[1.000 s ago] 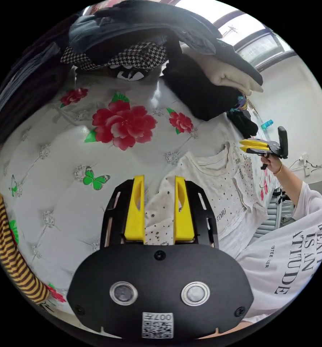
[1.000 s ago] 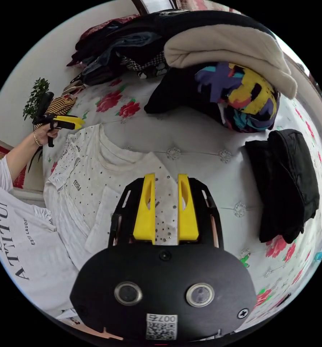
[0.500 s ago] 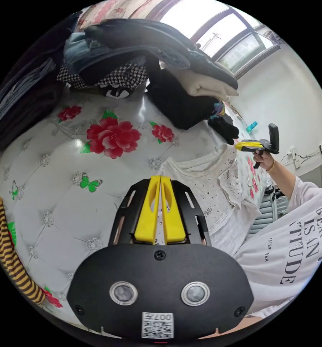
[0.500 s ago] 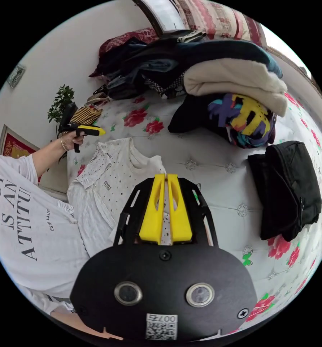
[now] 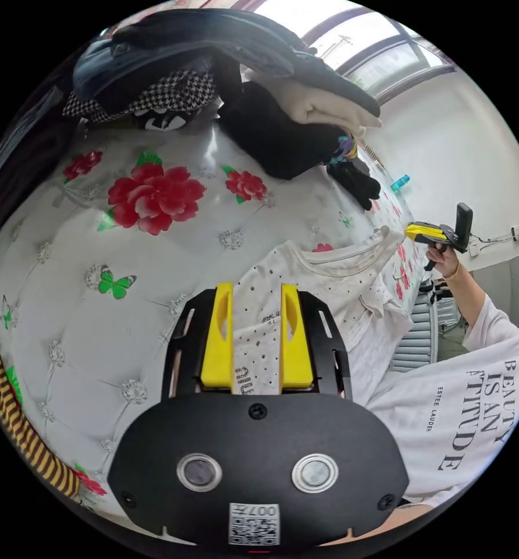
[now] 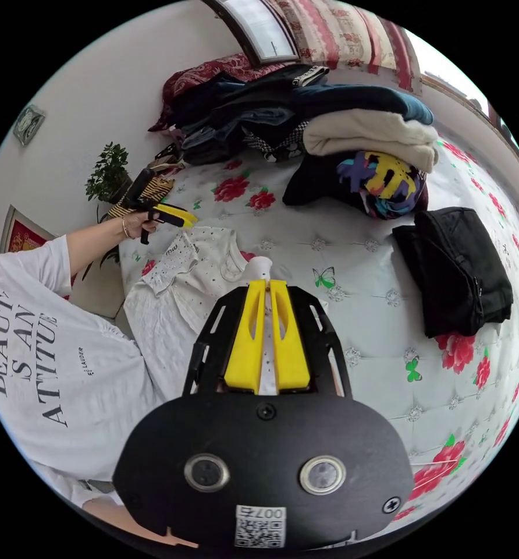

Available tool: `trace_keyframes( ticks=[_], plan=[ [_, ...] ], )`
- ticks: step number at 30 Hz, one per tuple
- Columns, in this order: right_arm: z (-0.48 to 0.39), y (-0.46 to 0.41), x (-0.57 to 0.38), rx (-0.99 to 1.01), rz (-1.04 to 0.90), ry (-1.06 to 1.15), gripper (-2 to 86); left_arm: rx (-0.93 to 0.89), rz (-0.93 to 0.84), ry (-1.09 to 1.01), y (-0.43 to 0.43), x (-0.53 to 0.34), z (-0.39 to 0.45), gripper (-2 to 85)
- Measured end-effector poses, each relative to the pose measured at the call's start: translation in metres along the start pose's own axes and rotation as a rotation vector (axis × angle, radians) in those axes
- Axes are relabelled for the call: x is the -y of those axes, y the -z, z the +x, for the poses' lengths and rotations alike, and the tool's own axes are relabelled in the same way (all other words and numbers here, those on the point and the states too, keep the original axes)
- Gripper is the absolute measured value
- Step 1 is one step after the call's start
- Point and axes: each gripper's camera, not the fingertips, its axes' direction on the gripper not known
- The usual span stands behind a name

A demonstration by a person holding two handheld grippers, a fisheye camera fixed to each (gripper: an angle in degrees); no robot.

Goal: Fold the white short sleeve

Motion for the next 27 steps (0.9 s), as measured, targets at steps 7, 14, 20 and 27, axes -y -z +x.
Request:
trace_keyframes(
  ticks=[7,14,20,27],
  plan=[
    [0.004,0.000,-0.003,-0.014,0.000,-0.016,-0.2,0.336,-0.151,-0.185,-0.035,0.013,0.033,1.0],
    [-0.029,0.053,-0.040,0.003,0.081,0.083,-0.2,0.129,0.190,-0.145,0.060,-0.052,0.046,-0.9],
    [-0.089,0.077,-0.111,-0.025,0.041,0.163,-0.2,0.045,0.274,-0.242,0.126,-0.188,0.097,-0.9],
    [-0.104,-0.039,-0.192,0.028,-0.293,0.045,-0.2,0.029,-0.060,0.000,0.017,-0.274,0.100,-0.9]
  ],
)
